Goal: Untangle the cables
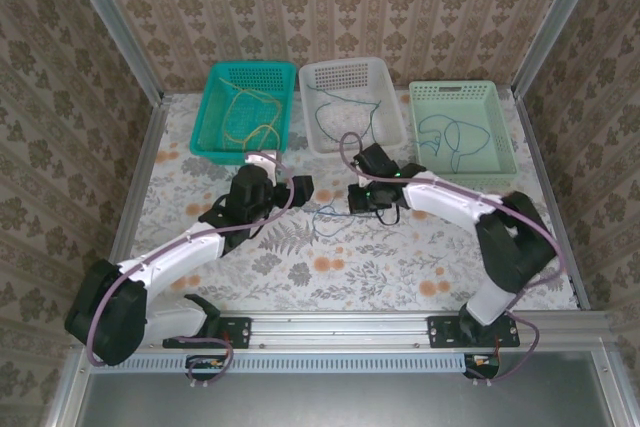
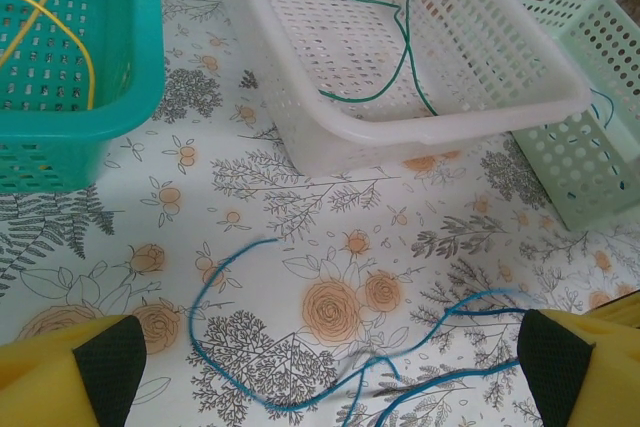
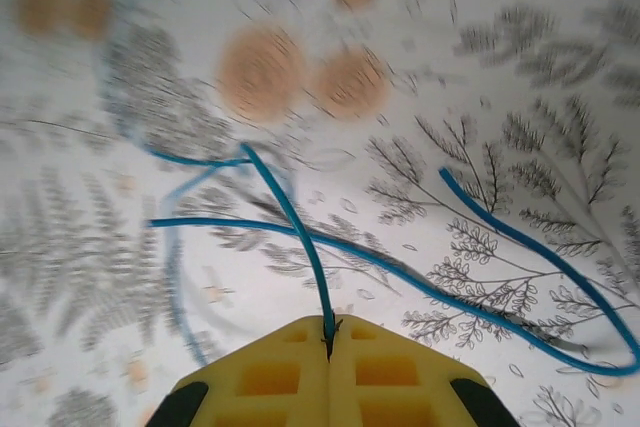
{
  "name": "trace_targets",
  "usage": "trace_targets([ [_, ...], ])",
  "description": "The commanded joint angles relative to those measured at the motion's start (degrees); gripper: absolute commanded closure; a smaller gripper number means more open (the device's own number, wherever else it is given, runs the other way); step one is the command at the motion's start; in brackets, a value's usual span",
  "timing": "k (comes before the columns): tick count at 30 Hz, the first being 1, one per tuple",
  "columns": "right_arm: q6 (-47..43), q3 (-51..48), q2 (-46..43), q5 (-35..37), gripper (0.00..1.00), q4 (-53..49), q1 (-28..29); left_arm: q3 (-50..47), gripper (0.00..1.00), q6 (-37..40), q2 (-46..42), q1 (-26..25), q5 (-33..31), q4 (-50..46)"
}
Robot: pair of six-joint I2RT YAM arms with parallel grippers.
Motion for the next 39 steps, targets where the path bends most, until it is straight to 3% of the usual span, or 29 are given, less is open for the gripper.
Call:
trace_targets([
  [1,-2.6,2.1,-6.8,3.0,1.0,-3.6,0.3,-0.2,0.02,-0.4,-1.1,0.4,-0.4,-0.5],
  [12,-5.9,7.8,-17.6,6.1,1.0,-5.5,0.2,2.7,0.03,6.2,-1.2,-3.3,2.9,0.9],
  [25,-5.7,11.2,-19.5,6.0,1.0,-5.9,-0.6,7.4,0.16,19.4,1.2,-12.2,9.5,5.0],
  [32,-2.5,9.6,-19.0,5.1,1.0,-2.8,-0.6,9.1,0.17,17.8,4.8,-13.0,17.0,10.2],
  [39,-0.1,8.8,-18.8,3.2,1.0,-1.3,-0.7,13.9,0.24,18.0,10.8,-13.2,22.1,9.1],
])
